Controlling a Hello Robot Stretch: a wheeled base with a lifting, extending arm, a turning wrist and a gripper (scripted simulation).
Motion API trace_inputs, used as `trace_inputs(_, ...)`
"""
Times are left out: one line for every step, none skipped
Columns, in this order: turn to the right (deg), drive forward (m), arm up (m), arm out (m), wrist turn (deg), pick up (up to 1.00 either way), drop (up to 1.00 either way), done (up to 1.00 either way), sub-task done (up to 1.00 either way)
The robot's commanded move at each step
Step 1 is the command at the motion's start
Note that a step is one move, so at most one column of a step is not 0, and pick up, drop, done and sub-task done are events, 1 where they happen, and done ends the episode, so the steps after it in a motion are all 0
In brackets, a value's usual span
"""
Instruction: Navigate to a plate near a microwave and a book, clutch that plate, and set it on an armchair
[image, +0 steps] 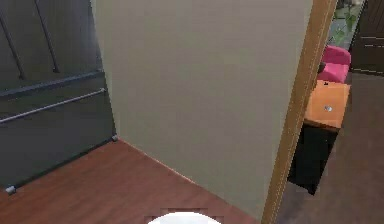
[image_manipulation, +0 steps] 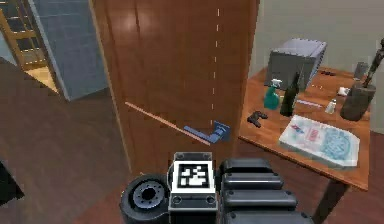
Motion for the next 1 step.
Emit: trace_inputs(39.0,0.00,0.00,0.00,0.0,0.00,0.00,0.00,0.00)
